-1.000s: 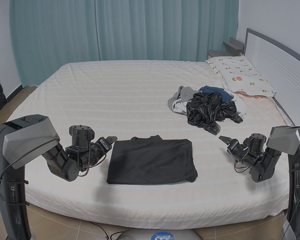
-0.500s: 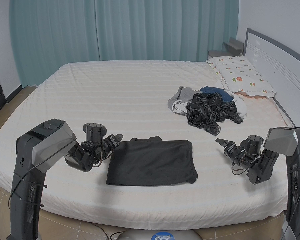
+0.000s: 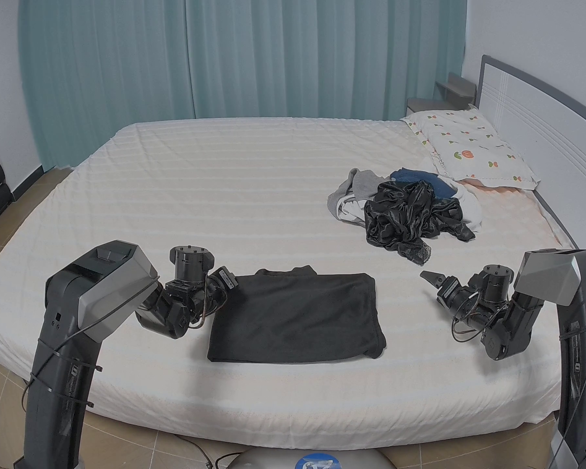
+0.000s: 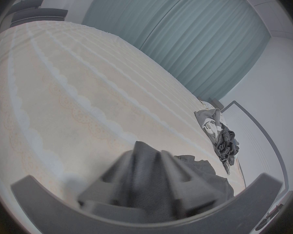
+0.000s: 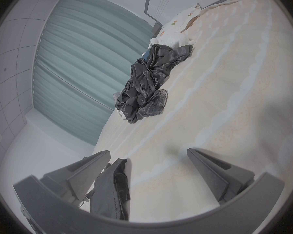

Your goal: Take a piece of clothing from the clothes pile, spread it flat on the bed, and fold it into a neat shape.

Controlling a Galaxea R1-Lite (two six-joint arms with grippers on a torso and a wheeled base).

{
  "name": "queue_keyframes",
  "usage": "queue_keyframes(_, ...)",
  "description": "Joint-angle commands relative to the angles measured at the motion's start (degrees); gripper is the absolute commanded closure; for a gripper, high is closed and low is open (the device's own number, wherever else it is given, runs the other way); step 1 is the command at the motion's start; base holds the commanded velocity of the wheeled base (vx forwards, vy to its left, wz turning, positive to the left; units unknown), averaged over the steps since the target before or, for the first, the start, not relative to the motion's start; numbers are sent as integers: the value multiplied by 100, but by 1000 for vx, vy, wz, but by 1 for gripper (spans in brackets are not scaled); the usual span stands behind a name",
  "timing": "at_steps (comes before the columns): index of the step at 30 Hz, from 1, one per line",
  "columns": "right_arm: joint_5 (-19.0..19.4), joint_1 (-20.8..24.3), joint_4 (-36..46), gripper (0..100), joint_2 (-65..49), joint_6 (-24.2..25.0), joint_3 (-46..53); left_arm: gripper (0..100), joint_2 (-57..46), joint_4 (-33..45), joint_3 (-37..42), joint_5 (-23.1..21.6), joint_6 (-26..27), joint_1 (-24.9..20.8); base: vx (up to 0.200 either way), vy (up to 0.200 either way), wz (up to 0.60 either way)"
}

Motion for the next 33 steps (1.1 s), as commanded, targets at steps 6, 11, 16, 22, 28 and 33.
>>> queue_keyframes(6, 3, 1, -1, 0, 5, 11, 7, 100, 20, -38, -50, 67, -176, 102, 0, 0, 0)
queue_keyframes(11, 3, 1, -1, 0, 5, 11, -2, 100, 29, -56, -68, 190, -185, 155, 0, 0, 0)
queue_keyframes(16, 3, 1, -1, 0, 5, 11, -2, 100, 47, -47, -94, 234, -212, 164, 0, 0, 0)
queue_keyframes(22, 3, 1, -1, 0, 5, 11, -2, 0, 38, -20, -85, 234, -361, 155, 0, 0, 0)
queue_keyframes(28, 3, -16, -1, 0, 13, 11, -2, 0, -94, -12, 73, 199, -546, 243, 0, 0, 0)
queue_keyframes(33, 3, -16, -1, 0, 13, 2, -10, 0, -577, -100, 767, -355, -475, 313, 0, 0, 0)
